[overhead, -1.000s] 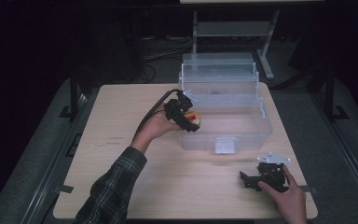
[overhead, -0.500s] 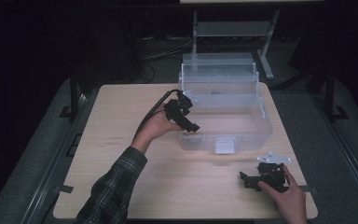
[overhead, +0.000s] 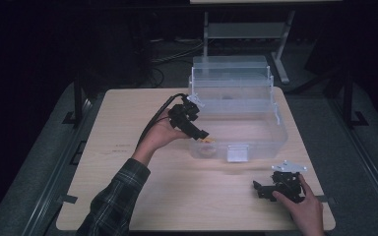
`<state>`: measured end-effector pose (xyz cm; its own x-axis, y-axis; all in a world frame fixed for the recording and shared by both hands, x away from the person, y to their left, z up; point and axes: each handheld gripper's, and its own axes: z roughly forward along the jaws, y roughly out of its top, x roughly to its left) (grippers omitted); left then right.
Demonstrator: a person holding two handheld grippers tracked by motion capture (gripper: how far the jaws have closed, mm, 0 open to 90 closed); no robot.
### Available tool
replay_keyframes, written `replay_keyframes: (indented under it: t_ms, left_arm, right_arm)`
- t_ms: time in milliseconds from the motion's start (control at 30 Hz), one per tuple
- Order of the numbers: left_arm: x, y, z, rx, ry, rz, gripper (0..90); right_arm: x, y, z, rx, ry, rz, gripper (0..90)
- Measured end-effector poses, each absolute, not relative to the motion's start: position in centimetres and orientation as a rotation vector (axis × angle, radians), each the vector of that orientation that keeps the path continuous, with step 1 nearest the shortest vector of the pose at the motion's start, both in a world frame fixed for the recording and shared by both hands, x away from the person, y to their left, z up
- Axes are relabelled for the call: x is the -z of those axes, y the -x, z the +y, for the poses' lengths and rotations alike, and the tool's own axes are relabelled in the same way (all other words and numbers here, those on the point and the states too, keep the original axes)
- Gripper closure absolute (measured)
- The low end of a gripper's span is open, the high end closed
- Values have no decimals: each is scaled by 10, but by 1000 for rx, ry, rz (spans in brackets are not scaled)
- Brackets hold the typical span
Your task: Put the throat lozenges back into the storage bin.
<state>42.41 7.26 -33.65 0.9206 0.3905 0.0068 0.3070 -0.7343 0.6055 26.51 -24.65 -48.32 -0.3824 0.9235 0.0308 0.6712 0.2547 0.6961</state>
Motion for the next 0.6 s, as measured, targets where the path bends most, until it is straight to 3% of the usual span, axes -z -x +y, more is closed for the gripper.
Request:
replay_keyframes:
  t_ms: [600]
  left_arm:
    - [342, -402, 132, -226, -2398, 600, 181]
  right_arm:
    - [483, -265, -246, -896, -1457, 2146, 0]
